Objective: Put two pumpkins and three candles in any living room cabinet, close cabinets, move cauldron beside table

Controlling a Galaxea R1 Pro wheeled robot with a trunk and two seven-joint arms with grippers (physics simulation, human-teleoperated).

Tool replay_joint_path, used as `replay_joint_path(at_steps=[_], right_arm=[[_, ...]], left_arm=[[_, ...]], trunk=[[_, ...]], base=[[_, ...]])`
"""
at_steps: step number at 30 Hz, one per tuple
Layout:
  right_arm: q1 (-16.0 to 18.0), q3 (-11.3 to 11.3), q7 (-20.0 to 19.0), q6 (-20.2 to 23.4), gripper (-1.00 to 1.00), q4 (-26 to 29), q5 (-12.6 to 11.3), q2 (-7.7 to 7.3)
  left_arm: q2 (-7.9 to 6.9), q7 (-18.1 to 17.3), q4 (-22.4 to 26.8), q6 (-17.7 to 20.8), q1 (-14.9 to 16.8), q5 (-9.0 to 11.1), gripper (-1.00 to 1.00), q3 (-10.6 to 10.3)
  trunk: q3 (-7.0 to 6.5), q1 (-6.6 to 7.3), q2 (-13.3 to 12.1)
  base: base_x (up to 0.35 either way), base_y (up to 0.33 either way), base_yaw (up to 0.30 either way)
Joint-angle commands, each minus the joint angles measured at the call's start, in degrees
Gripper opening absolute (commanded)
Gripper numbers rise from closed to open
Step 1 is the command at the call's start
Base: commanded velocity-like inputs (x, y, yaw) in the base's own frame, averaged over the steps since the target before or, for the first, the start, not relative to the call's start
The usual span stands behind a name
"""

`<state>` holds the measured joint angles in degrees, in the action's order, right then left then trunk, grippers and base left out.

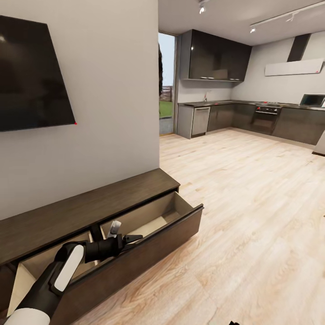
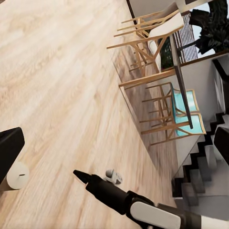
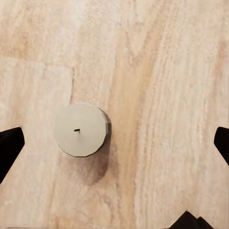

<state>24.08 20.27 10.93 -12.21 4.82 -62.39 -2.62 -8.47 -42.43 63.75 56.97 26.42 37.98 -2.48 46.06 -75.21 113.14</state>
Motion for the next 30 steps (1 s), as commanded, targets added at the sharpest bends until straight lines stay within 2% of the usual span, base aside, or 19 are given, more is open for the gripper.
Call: replay_joint_path(at_steps=[1,5,7,9,12,15,17,27,30], right_arm=[[0.00,0.59,0.35,-0.17,1.00,0.23,-0.34,0.08],[0.00,1.37,0.21,-1.13,1.00,0.77,0.26,0.69],[0.01,3.01,0.19,-1.35,1.00,0.85,1.32,1.38],[0.01,4.28,0.21,-1.47,1.00,0.87,2.25,1.85],[0.00,5.38,0.23,-1.56,1.00,0.89,3.19,2.35],[0.00,5.79,0.17,-1.65,1.00,0.96,3.51,2.55],[0.00,5.85,0.11,-1.71,1.00,0.97,3.55,2.55],[0.00,6.03,-2.23,-3.58,1.00,1.01,3.69,2.70],[0.00,6.08,-3.22,-4.04,1.00,0.99,3.75,2.77]], left_arm=[[-0.04,-0.14,0.03,0.23,0.04,0.04,1.00,-0.04],[-0.06,-0.73,0.20,0.29,-0.04,0.22,1.00,0.09],[-0.20,-3.58,0.22,0.29,-0.05,0.95,1.00,0.03],[-0.94,-6.52,0.22,0.27,-0.05,1.34,1.00,-0.15],[-2.81,-11.83,0.19,0.26,-0.06,1.69,1.00,-0.41],[-4.01,-14.49,0.12,0.25,-0.06,1.82,1.00,-0.49],[-4.20,-14.85,0.09,0.25,-0.06,1.87,1.00,-0.50],[-4.52,-15.39,0.13,0.27,-0.05,1.89,1.00,-0.51],[-4.66,-17.59,0.09,0.26,-0.07,1.87,1.00,-0.51]], trunk=[[0.05,0.01,0.02],[0.05,0.01,0.02],[0.05,0.01,0.02],[0.05,0.01,0.02],[0.05,0.01,0.02],[0.05,0.01,0.02],[0.05,0.01,0.02],[1.85,-2.19,4.03],[2.39,-2.85,5.24]], base=[[0.000,0.000,0.000],[0.000,0.000,0.000],[0.000,0.000,0.000],[0.000,0.000,0.000],[0.000,0.000,0.000],[0.000,0.000,0.000],[0.000,0.000,0.000],[0.000,0.000,0.000],[0.000,0.000,0.000]])
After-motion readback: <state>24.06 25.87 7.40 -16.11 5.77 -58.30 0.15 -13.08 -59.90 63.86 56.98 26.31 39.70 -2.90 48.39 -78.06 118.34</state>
